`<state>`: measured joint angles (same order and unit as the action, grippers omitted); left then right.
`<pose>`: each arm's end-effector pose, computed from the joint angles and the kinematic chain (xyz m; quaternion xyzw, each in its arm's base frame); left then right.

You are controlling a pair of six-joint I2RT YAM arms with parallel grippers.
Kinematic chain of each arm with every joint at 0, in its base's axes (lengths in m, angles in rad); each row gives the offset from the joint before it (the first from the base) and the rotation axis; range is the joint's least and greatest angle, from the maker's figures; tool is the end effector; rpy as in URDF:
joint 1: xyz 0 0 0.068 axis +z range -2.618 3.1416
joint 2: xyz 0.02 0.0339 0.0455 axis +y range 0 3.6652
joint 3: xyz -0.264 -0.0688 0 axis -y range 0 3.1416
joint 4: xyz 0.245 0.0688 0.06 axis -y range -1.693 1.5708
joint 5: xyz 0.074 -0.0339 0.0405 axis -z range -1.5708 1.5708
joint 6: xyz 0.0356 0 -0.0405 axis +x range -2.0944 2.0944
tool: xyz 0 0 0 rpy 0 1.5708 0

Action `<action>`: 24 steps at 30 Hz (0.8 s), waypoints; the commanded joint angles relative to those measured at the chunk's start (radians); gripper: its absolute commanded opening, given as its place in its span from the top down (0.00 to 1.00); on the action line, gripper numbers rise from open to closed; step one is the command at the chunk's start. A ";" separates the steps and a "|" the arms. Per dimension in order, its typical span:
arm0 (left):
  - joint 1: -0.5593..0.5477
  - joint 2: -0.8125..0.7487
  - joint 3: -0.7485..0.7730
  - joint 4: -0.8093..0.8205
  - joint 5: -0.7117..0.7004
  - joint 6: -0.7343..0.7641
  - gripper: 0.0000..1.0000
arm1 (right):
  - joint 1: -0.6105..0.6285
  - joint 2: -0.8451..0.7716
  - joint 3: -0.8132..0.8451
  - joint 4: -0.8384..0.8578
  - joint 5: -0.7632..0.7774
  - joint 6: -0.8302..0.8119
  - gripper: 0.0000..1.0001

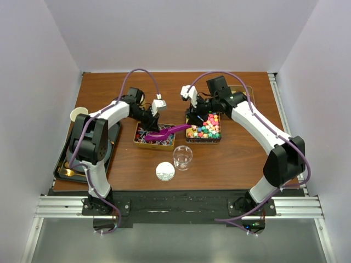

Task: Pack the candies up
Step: Pick up the spatula from the storage box.

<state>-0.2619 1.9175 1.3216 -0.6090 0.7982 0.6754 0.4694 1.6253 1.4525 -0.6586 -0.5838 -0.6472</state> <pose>0.3619 -0.1234 0.1816 0.4723 0.7764 -0.3396 0.2425 0.3086 0.1785 0.3175 -0.5613 0.7023 0.2365 0.3685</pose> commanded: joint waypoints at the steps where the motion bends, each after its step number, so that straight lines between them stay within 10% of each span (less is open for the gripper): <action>1: -0.003 -0.026 0.002 0.012 0.053 0.026 0.78 | -0.002 0.019 0.025 -0.009 -0.008 -0.038 0.42; 14: 0.076 -0.212 -0.027 0.107 -0.070 -0.220 0.48 | 0.006 0.499 0.578 -0.469 -0.232 -0.366 0.41; 24: 0.151 -0.336 -0.130 0.173 0.004 -0.481 0.32 | 0.063 0.621 0.629 -0.567 -0.208 -0.500 0.41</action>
<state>-0.1047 1.6432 1.2255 -0.4732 0.7650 0.2905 0.5049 2.2570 2.0624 -1.1835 -0.7589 -1.0798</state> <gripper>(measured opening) 0.685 0.593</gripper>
